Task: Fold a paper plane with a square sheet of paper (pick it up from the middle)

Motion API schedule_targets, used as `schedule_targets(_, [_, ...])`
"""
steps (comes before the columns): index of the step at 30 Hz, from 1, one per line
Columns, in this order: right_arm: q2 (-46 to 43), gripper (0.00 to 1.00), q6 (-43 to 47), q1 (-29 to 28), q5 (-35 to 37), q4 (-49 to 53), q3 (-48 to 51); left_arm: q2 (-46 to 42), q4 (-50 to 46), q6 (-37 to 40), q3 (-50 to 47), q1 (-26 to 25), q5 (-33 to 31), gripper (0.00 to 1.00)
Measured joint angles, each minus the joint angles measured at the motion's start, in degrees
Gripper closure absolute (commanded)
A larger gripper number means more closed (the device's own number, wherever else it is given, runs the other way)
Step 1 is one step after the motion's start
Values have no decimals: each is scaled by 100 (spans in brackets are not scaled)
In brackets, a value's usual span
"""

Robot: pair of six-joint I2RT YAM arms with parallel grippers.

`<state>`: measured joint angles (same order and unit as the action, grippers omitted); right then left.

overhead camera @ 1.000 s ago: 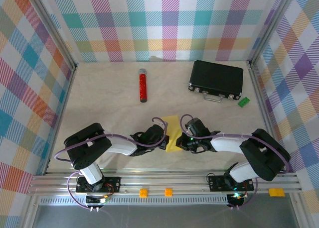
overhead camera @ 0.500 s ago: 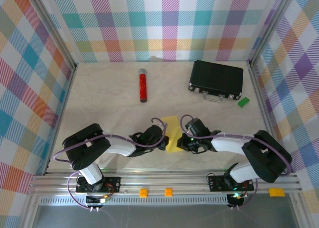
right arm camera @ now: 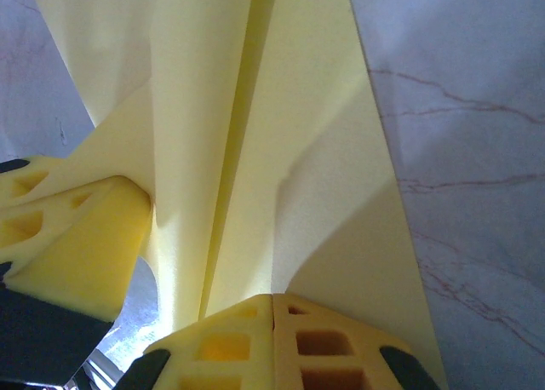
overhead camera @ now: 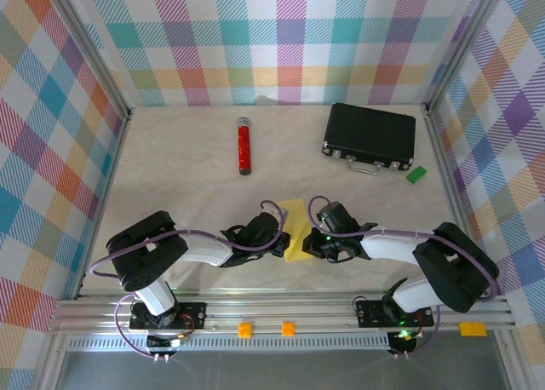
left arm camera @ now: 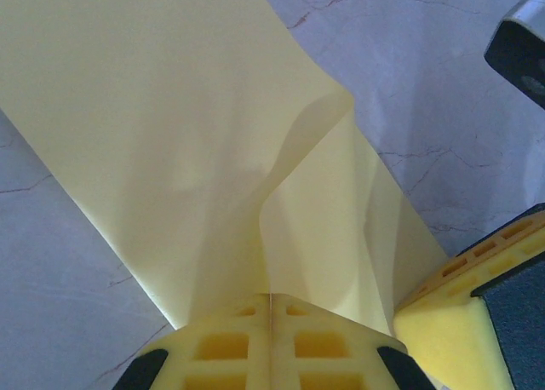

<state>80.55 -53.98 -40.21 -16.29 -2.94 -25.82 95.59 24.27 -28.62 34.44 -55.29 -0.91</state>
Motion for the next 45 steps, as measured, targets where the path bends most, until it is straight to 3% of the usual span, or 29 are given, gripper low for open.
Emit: schedule_targets(45, [42,91,0,0,-2,-92,0,219,0,256,173,122,131,96])
